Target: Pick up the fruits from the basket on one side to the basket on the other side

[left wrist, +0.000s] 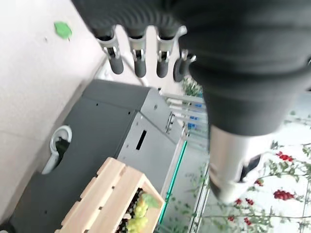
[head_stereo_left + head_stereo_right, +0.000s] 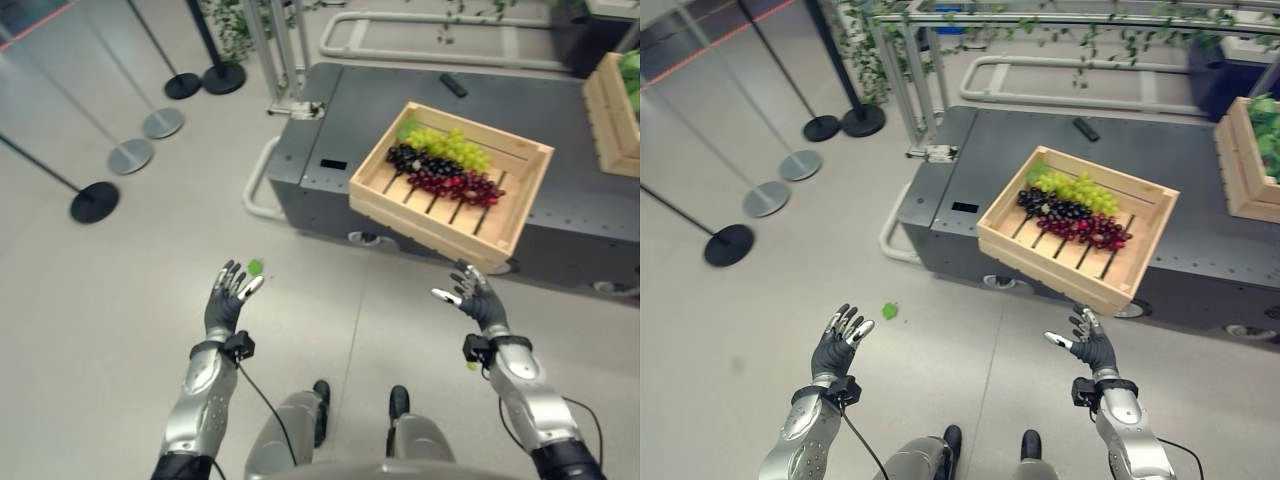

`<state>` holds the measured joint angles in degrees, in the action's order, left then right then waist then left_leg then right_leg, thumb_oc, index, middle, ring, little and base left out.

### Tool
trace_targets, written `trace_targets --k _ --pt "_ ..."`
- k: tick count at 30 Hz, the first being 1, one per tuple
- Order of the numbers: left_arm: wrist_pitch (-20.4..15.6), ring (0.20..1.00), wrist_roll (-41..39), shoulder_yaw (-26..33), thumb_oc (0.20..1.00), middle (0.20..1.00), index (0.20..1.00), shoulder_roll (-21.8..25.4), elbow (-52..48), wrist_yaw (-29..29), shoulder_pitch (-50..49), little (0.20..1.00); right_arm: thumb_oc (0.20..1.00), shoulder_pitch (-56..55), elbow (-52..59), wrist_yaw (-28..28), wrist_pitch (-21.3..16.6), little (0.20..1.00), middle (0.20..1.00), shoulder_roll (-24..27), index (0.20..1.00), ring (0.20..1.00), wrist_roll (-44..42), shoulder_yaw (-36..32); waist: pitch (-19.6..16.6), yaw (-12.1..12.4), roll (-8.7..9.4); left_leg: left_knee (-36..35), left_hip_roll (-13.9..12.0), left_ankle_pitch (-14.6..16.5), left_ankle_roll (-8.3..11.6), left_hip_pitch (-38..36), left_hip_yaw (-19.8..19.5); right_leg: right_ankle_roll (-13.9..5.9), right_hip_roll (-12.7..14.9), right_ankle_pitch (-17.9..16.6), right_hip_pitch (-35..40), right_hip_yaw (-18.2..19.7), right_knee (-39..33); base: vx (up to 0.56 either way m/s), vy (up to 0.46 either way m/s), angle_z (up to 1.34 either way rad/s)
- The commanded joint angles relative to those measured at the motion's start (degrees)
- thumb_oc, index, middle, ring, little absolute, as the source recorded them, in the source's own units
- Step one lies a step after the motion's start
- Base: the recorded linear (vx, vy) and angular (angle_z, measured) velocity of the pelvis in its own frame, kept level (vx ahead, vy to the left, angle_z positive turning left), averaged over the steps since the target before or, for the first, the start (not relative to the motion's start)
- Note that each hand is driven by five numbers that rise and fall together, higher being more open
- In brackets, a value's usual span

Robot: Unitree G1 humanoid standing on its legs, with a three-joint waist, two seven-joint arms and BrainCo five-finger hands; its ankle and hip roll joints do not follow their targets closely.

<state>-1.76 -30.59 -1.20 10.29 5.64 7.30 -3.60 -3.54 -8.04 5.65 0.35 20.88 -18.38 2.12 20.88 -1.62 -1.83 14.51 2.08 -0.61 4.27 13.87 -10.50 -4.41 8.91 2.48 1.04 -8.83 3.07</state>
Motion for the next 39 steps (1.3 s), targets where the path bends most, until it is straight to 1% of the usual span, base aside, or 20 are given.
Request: trace_targets --k 1,3,4,8,9,11,12,14,15,17,19,20,21,22,23,24,26,29,34,39 --pt "-2.7 1.0 -0.7 1.1 1.0 1.0 1.0 2.0 -3.5 1.3 0.5 1.0 1.0 2.2 2.8 1.0 -2.5 1.0 1.0 1.2 1.0 1.0 0.8 0.1 0.5 2.7 0.14 -9.0 -4.8 -1.0 1.89 -1.6 0.1 0.11 -4.4 8.5 3.3 1.6 -1.4 0.17 0.042 -0.19" --pt "-2.7 1.0 0.2 1.7 1.0 1.0 1.0 2.8 -3.6 1.2 0.7 1.0 1.0 2.3 3.5 0.9 -2.3 1.0 1.0 0.9 1.0 1.0 0.9 -0.2 -0.2 3.1 -0.15 -9.5 -5.5 -2.1 2.56 -2.1 1.7 -0.39 -4.0 9.6 5.9 1.9 -2.0 0.22 0.158 0.05" --pt "-2.8 1.0 0.3 1.5 1.0 1.0 1.0 2.9 -3.7 1.3 0.5 1.0 1.0 2.3 3.8 0.9 -2.3 1.0 1.0 0.6 1.0 1.0 1.0 -0.2 -0.3 3.6 -0.25 -10.2 -5.6 -3.5 2.74 -2.3 1.4 -0.53 -4.0 9.8 6.3 2.1 -2.2 0.21 0.206 0.15" --pt "-2.8 1.0 0.8 1.6 1.0 1.0 1.0 3.9 -4.4 1.8 1.0 1.0 1.0 2.3 4.4 1.1 -1.9 1.0 1.0 -0.2 1.0 1.0 1.5 -0.4 -0.9 3.7 0.97 -12.3 -4.4 -2.6 1.57 -3.7 2.1 -1.93 -1.8 9.2 4.9 2.5 -0.8 0.11 0.164 0.07" --pt "-2.7 1.0 1.3 1.6 1.0 1.0 1.0 4.8 -4.7 2.1 1.5 1.0 1.0 2.8 4.6 1.2 -1.9 1.0 1.0 -0.9 1.0 1.0 1.5 -0.2 -0.8 3.7 1.88 -12.1 -3.9 -1.7 0.35 -4.1 2.7 -2.99 -0.6 9.2 2.8 2.9 2.9 0.11 0.242 -0.13" --pt "-2.6 1.0 2.0 1.8 1.0 1.0 1.0 5.8 -4.7 2.6 2.1 1.0 1.0 3.3 4.5 1.4 -1.8 1.0 1.0 -1.7 1.0 1.0 1.6 0.2 -0.1 3.5 2.65 -12.1 -3.6 -1.0 -0.96 -4.8 3.2 -4.44 -0.1 8.4 -1.0 4.2 8.7 0.08 0.179 -0.18" --pt "-2.6 1.0 2.0 1.8 1.0 1.0 1.0 5.9 -4.6 2.6 2.2 1.0 1.0 3.3 4.5 1.4 -1.8 1.0 1.0 -1.7 1.0 1.0 1.6 0.2 -0.1 3.7 2.74 -12.1 -3.5 -1.0 -1.01 -4.8 3.3 -4.5 0.0 8.6 -1.3 4.3 9.1 0.11 0.144 -0.2" --pt "-2.5 1.0 2.0 2.0 1.0 1.0 1.0 6.7 -4.7 2.9 2.4 1.0 1.0 4.0 4.9 1.4 -1.8 1.0 1.0 -2.6 1.0 1.0 1.9 0.4 1.1 3.0 2.86 -12.4 -3.3 0.4 -2.82 -7.0 3.5 -7.09 0.0 5.3 -6.2 5.2 19.6 0.09 0.167 -0.3" --pt "-2.6 1.0 2.1 2.1 1.0 1.0 1.0 7.0 -4.8 3.0 2.5 1.0 1.0 4.3 5.0 1.4 -1.8 1.0 1.0 -2.7 1.0 1.0 1.9 0.6 1.7 2.9 2.58 -12.6 -3.4 0.6 -3.16 -7.6 3.5 -7.54 -0.2 4.8 -8.6 5.9 23.1 0.05 0.135 -0.3" --pt "-2.8 1.0 2.6 2.2 1.0 1.0 1.0 7.4 -4.5 2.9 2.9 1.0 1.0 4.7 4.4 1.7 -1.9 1.0 1.0 -3.0 1.0 1.0 2.5 0.8 1.8 2.9 2.63 -13.4 -3.1 1.8 -3.24 -9.3 3.9 -7.83 2.4 2.3 -10.4 5.4 21.0 0.1 0.059 -0.21" --pt "-3.0 1.0 2.2 2.3 1.0 1.0 1.0 7.7 -4.4 2.9 3.2 1.0 1.0 4.9 4.3 1.7 -1.8 1.0 1.0 -3.1 1.0 1.0 2.5 0.8 1.9 2.8 2.81 -13.5 -3.0 2.2 -3.05 -10.0 4.0 -7.55 3.1 2.1 -10.1 4.6 18.1 0.12 -0.032 -0.14" --pt "-3.4 1.0 1.0 2.6 1.0 1.0 1.0 7.9 -4.7 3.6 3.7 1.0 1.0 5.6 4.3 1.8 -1.8 1.0 1.0 -2.9 1.0 1.0 2.2 0.6 1.9 2.9 3.4 -13.8 -3.0 3.2 -2.42 -10.5 4.6 -6.96 5.1 0.3 -10.5 2.0 8.6 0.16 -0.11 -0.07" --pt "-3.4 1.0 0.6 2.8 1.0 1.0 1.0 7.8 -4.7 4.1 3.7 1.0 1.0 6.1 4.2 2.1 -1.9 1.0 1.0 -2.6 1.0 1.0 1.9 0.6 2.1 2.9 3.75 -13.7 -3.0 3.7 -2.06 -10.6 4.8 -6.85 5.9 -0.8 -11.3 0.7 5.0 0.16 -0.11 -0.05" --pt "-3.4 1.0 0.6 2.8 1.0 1.0 1.0 7.8 -4.7 4.1 3.8 1.0 1.0 6.1 4.2 2.1 -1.9 1.0 1.0 -2.6 1.0 1.0 1.9 0.7 2.1 2.9 3.66 -13.7 -3.1 3.8 -2.04 -10.6 4.7 -6.84 5.8 -1.0 -11.1 0.6 4.6 0.17 -0.108 -0.11" --pt "-3.3 1.0 0.7 2.7 1.0 1.0 1.0 7.9 -4.0 4.5 3.9 1.0 1.0 6.3 4.2 2.5 -2.2 1.0 1.0 -2.4 1.0 1.0 1.5 0.9 1.9 2.4 4.38 -12.7 -2.7 4.6 -1.76 -10.6 4.4 -6.84 5.2 -1.7 -10.4 1.8 0.9 0.19 -0.11 -0.1" --pt "-3.3 1.0 1.2 2.8 1.0 1.0 1.0 8.0 -4.0 4.2 3.7 1.0 1.0 5.9 4.2 2.6 -2.3 1.0 1.0 -2.6 1.0 1.0 1.3 0.5 1.6 2.0 4.48 -12.5 -3.1 5.0 -1.46 -10.8 4.5 -7.15 5.4 -2.2 -10.6 2.6 -0.2 0.19 -0.111 0.06" --pt "-3.4 1.0 1.6 3.0 1.0 1.0 1.0 7.8 -4.2 3.7 2.7 1.0 1.0 5.3 5.1 1.7 -2.2 1.0 1.0 -2.5 1.0 1.0 1.4 0.8 0.2 2.5 4.93 -10.9 -3.0 6.1 -0.84 -10.8 4.6 -6.9 5.6 -2.1 -9.1 1.1 -0.7 0.2 -0.126 0.47" --pt "-3.6 1.0 0.9 3.1 1.0 1.0 1.0 7.3 -4.7 3.2 2.0 1.0 1.0 5.6 5.0 1.3 -2.1 1.0 1.0 -1.9 1.0 1.0 1.5 1.0 -0.6 2.4 4.65 -9.9 -3.3 7.0 -0.22 -11.2 4.0 -6.87 5.3 -2.5 -8.4 0.9 -0.9 0.18 -0.127 0.16" --pt "-2.9 1.0 0.0 2.5 1.0 1.0 1.0 6.3 -4.9 3.4 2.0 1.0 1.0 5.7 4.5 1.3 -2.0 1.0 1.0 0.5 1.0 1.0 1.5 0.6 -0.8 1.8 2.98 -9.3 -6.2 7.0 1.91 -11.5 3.0 -4.96 3.3 -0.7 -5.8 -1.6 -2.4 0.14 -0.183 -0.16" --pt "-2.8 1.0 0.1 1.6 1.0 1.0 1.0 5.8 -4.4 2.8 2.2 1.0 1.0 5.4 3.8 1.3 -1.5 1.0 1.0 2.1 1.0 1.0 2.2 0.3 -0.4 1.1 1.56 -5.9 -5.9 7.5 2.85 -10.6 2.6 -3.62 2.7 1.6 -5.2 -2.5 -1.2 0.09 -0.147 0.17"
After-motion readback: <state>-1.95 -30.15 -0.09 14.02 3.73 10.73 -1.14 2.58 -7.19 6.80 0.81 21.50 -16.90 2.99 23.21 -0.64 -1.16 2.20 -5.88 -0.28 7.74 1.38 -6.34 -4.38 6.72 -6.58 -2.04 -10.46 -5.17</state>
